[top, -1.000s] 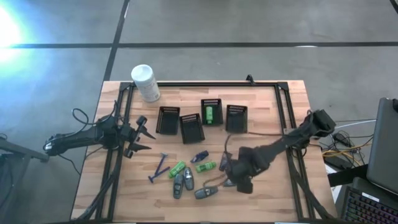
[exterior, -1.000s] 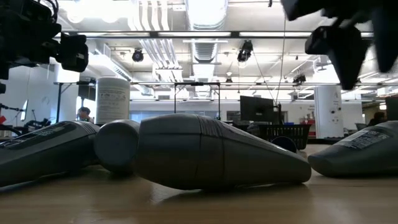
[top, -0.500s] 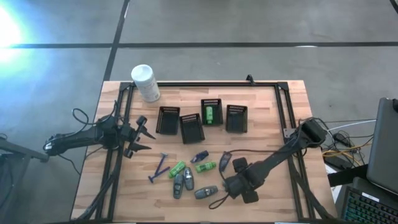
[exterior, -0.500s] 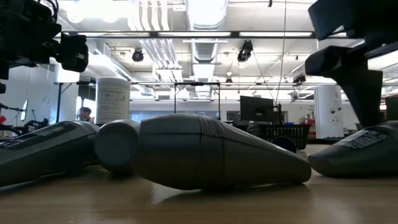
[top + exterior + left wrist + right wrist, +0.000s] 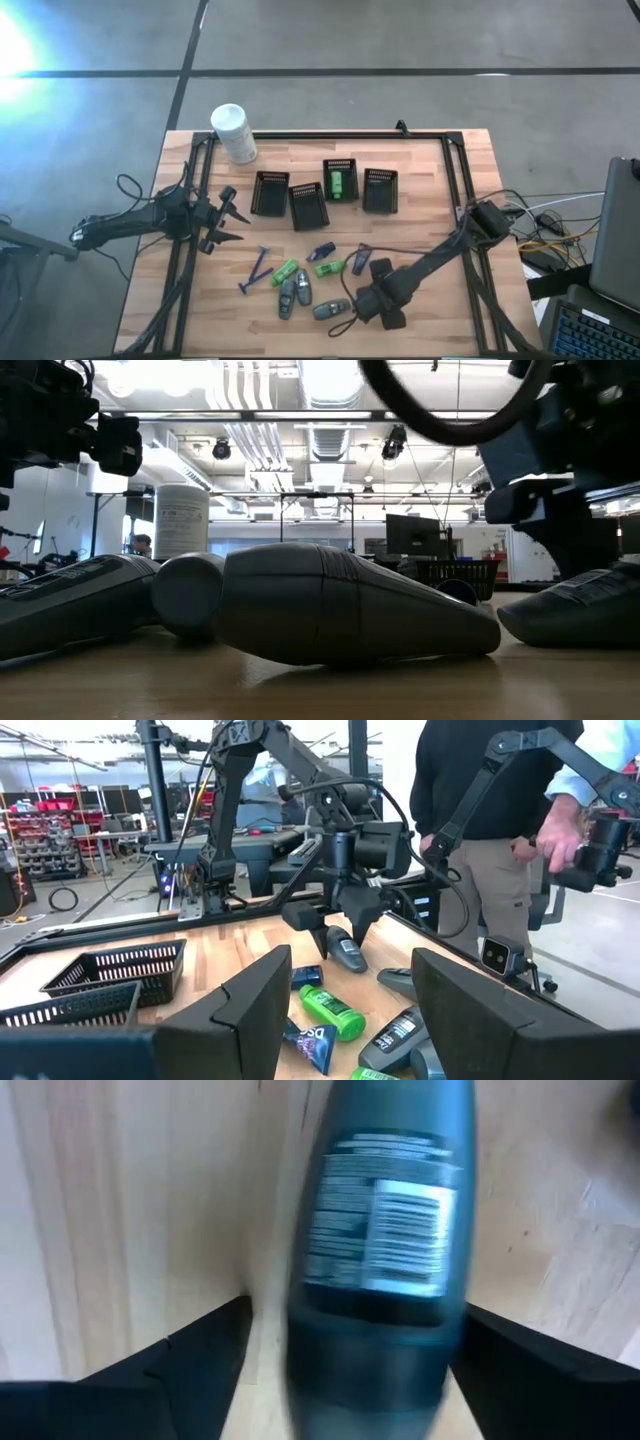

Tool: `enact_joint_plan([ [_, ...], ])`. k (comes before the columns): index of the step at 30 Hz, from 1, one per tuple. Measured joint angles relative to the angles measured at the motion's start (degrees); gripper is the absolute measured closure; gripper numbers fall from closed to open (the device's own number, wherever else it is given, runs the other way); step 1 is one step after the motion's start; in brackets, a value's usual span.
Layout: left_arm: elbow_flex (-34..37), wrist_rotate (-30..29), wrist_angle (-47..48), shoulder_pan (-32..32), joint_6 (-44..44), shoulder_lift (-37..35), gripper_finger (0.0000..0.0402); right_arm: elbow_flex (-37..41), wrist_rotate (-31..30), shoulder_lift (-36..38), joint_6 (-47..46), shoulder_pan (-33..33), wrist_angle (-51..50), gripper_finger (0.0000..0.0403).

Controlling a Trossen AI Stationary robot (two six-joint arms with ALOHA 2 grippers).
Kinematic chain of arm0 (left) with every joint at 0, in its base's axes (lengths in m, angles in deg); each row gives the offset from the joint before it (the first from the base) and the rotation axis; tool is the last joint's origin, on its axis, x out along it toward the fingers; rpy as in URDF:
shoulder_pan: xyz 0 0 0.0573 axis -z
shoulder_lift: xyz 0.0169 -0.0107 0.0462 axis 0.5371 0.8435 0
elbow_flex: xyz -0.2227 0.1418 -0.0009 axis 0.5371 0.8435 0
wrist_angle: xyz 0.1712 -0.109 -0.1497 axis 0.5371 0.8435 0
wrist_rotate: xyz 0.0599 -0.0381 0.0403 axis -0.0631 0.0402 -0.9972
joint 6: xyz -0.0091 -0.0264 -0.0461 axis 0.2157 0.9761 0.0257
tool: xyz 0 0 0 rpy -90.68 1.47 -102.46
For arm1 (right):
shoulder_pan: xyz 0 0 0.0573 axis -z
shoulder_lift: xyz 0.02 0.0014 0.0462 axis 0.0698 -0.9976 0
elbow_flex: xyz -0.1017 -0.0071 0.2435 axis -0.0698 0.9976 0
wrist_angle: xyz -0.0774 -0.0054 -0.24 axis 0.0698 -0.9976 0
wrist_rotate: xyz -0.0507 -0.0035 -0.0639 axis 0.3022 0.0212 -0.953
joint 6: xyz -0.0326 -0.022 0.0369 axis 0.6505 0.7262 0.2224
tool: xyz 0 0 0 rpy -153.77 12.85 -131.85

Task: Pick & Place Travel size toiletries
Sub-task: Put the deodorant into the middle left bin

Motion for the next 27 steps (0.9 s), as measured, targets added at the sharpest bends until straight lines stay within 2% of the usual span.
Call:
enact_joint_plan([
  [8, 0.0, 0.0, 0.0, 0.0, 0.0, 0.0, 0.0188, 0.2, -2.0, 1.2, -1.1, 0.0, -0.6, 0.0209],
  [15, 0.0, 0.0, 0.0, 0.0, 0.0, 0.0, 0.0188, 0.2, -5.8, 6.4, -10.8, -0.1, -0.5, 0.0209],
  [21, 0.0, 0.0, 0.0, 0.0, 0.0, 0.0, 0.0188, 0.2, -11.8, 14.5, -25.3, 0.5, 0.4, 0.0209],
  [24, 0.0, 0.0, 0.0, 0.0, 0.0, 0.0, 0.0188, 0.2, -16.4, 17.7, -32.6, 2.4, 5.1, 0.0209],
  [27, 0.0, 0.0, 0.0, 0.0, 0.0, 0.0, 0.0188, 0.2, -19.6, 19.5, -37.6, 5.9, 14.3, 0.0209],
])
